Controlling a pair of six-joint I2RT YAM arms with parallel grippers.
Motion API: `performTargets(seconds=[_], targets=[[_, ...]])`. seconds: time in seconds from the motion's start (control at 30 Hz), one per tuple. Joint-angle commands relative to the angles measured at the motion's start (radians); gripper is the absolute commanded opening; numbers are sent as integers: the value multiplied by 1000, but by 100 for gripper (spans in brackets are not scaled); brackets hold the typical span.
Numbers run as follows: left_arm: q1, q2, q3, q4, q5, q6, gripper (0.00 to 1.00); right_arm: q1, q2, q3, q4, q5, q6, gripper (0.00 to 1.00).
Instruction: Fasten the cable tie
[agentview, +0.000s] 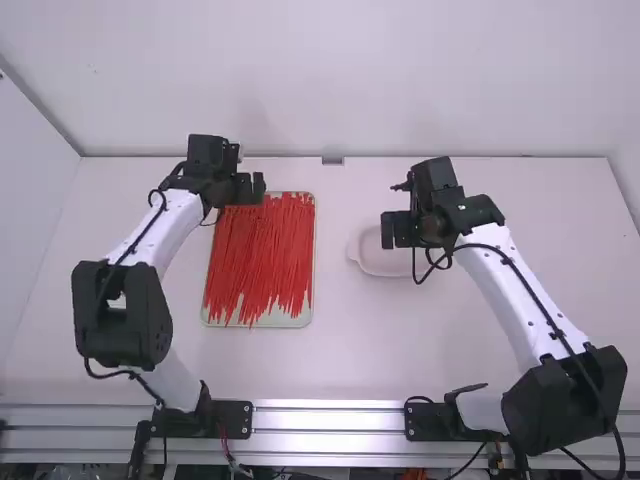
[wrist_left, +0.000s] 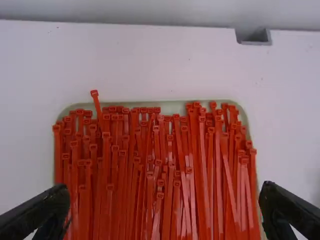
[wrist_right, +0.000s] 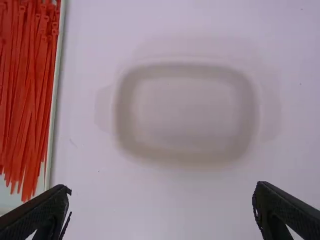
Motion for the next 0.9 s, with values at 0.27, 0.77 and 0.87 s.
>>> performTargets(seconds=[0.27, 0.77, 0.87], targets=[[-10, 142, 25, 11, 29, 14, 77, 1, 7, 33, 3, 8, 24, 98], [-3, 179, -90, 261, 0, 4, 35, 1, 7, 33, 0, 8, 24, 98], [-2, 179, -120, 305, 3, 15, 34, 1, 7, 33, -1, 7, 24, 98]])
